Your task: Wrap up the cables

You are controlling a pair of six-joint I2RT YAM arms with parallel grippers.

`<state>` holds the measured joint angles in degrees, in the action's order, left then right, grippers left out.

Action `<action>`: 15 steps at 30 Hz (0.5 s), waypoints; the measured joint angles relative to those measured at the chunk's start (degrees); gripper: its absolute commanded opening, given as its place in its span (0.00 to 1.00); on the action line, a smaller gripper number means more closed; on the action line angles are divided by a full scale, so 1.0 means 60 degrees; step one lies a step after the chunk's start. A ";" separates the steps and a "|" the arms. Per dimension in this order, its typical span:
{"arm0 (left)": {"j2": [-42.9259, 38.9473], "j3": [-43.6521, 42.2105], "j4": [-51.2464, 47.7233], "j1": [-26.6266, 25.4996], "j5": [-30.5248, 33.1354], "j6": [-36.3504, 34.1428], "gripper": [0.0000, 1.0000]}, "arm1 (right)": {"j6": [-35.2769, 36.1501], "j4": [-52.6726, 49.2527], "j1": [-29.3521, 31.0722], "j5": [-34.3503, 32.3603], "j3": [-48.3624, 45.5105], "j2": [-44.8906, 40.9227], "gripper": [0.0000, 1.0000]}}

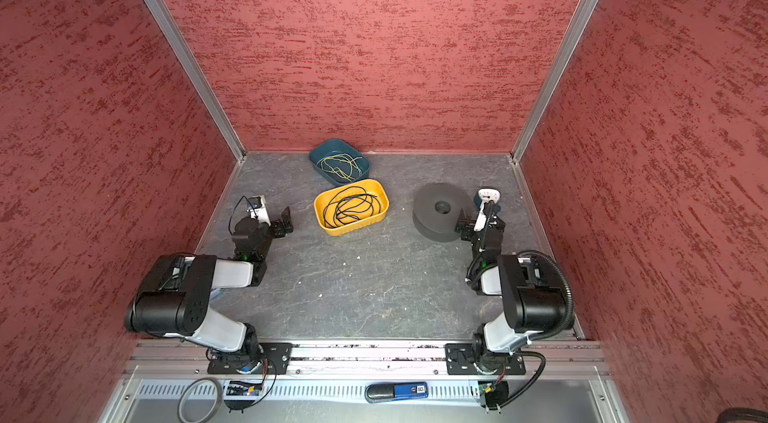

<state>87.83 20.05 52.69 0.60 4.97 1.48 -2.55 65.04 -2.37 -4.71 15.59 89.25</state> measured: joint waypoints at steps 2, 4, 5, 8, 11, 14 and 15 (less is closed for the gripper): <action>0.0000 0.0000 0.0000 0.0000 0.0000 0.0000 1.00 | 0.0000 0.0000 0.0000 0.0000 0.0000 0.0000 0.99; 0.0000 0.0000 0.0000 0.0000 0.0000 0.0004 0.99 | 0.0000 -0.0007 0.0000 0.0004 0.0000 0.0000 0.99; 0.0000 0.0000 -0.0004 0.0000 -0.0004 0.0000 1.00 | 0.0000 -0.0007 0.0000 0.0004 0.0000 0.0000 0.99; 0.0000 0.0000 -0.0004 0.0036 -0.0066 0.0004 0.99 | -0.0004 -0.0011 0.0000 0.0000 0.0000 0.0000 0.99; 0.0000 0.0000 -0.0004 0.0062 -0.0095 0.0004 0.99 | -0.0007 -0.0011 0.0000 -0.0007 0.0000 0.0000 0.99; 0.0000 0.0000 -0.0004 0.0062 -0.0109 0.0004 1.00 | -0.0007 -0.0011 0.0000 -0.0011 0.0000 0.0000 0.99; 0.0000 0.0000 -0.0004 0.0062 -0.0109 0.0004 0.99 | -0.0007 -0.0007 0.0000 -0.0011 0.0000 0.0000 0.99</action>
<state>87.83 20.05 52.66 0.97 4.32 1.50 -2.59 64.99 -2.37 -4.78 15.59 89.25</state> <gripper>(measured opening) 0.996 0.989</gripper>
